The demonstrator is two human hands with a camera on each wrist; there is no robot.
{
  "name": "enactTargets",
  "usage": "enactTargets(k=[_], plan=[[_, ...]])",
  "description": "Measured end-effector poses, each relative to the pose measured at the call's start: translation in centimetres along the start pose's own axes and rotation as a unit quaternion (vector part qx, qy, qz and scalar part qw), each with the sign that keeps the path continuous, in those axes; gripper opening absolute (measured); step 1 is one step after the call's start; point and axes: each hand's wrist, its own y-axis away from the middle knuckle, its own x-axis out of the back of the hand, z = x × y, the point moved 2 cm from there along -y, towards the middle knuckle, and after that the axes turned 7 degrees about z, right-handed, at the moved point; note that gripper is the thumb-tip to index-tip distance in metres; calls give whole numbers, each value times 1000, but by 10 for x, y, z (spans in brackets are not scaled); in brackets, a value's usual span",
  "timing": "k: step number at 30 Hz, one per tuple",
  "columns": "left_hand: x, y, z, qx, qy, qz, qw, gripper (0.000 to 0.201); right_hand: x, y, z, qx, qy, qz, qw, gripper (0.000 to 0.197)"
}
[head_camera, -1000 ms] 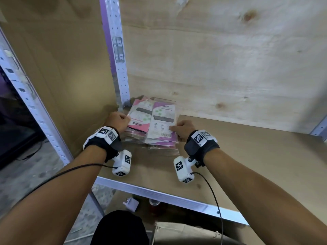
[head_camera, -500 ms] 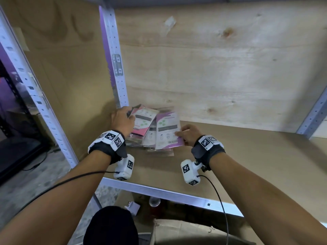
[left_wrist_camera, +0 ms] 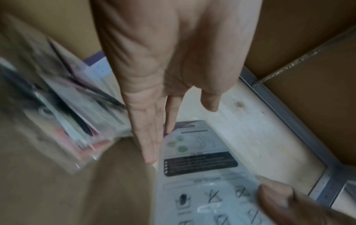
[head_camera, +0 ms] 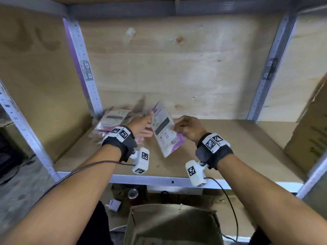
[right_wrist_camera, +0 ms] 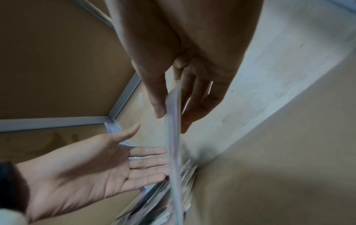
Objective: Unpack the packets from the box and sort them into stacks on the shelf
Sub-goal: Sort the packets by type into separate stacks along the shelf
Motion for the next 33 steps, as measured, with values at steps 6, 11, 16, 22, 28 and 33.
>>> enactTargets(k=[6,11,16,22,28,33], plan=[[-40,-3,23,45,191,-45,980,85,27,28,-9,75,38,6,996,13],[-69,-15,23,8,208,16,978,27,42,31,3,78,100,5,992,19],[-85,-31,5,16,223,30,974,11,78,16,25,72,133,65,986,7],[-110,-51,-17,42,291,-11,956,6,101,8,72,-119,46,-16,992,31],[-138,-58,-42,59,267,-91,958,34,107,4,99,-158,-117,21,980,16],[-151,-54,-64,45,114,-227,966,45,109,-2,107,-193,-99,69,974,32]])
